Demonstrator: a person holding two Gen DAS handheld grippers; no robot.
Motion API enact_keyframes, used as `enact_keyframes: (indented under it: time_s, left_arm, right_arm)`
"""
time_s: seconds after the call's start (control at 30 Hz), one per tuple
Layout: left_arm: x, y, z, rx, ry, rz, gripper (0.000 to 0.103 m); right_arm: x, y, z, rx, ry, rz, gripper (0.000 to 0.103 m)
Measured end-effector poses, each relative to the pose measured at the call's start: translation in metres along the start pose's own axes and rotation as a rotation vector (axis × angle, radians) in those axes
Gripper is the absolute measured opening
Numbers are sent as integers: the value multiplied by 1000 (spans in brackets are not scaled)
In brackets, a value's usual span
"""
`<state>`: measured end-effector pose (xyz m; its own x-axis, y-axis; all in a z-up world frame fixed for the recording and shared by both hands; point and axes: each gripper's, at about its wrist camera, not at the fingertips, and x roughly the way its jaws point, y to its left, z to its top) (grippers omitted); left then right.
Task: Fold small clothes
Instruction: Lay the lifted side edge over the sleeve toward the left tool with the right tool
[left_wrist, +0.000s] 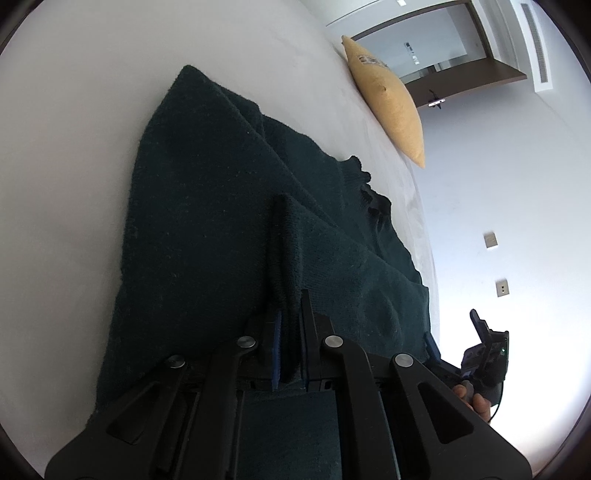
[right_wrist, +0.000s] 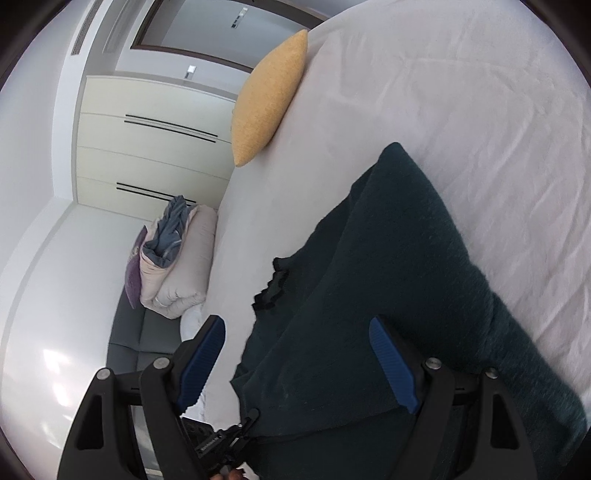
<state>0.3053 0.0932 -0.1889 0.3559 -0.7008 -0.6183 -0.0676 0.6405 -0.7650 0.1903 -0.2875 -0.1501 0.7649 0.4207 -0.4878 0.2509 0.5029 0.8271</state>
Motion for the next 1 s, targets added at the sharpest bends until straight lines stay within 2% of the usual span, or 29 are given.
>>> enact_keyframes:
  time_s: [0.1, 0.2, 0.3, 0.33, 0.37, 0.47, 0.53, 0.63, 0.67, 0.77, 0.87, 1.0]
  left_arm:
    - [-4, 2, 2, -26, 22, -8, 8]
    - [-22, -5, -2, -7, 1, 58, 8]
    - [-58, -21, -5, 23, -121, 166, 8]
    - [-69, -34, -6, 64, -168, 190, 8]
    - [-71, -47, -7, 116, -180, 195, 8]
    - [-50, -91, -14, 304, -119, 224, 8]
    - [-23, -102, -17, 376, -68, 241, 8]
    - [11, -79, -15, 302, -1, 299, 8]
    - [17, -68, -16, 271, 4, 272, 8]
    - [14, -54, -20, 305, -31, 201, 8]
    - [10, -46, -16, 286, -6, 169, 8]
    - [7, -47, -17, 308, -12, 184, 8]
  right_arm:
    - [14, -19, 1, 7, 45, -14, 90]
    - [11, -22, -1, -2, 32, 27, 91]
    - [10, -22, -2, -6, 37, 41, 91]
    - [9, -20, -2, -6, 45, 35, 91]
    - [7, -17, -1, -4, 53, 30, 90]
    - [-6, -9, 7, 8, 43, 98, 92]
    - [-15, -3, 20, -4, 12, 123, 92]
    - [-10, -2, 43, -17, 37, 124, 92]
    - [-3, -4, 49, -24, 62, 116, 92]
    - [18, -25, 65, 1, 118, 21, 90]
    - [19, -37, 62, -9, 108, 75, 90]
    - [5, -32, 41, -99, 125, 71, 90]
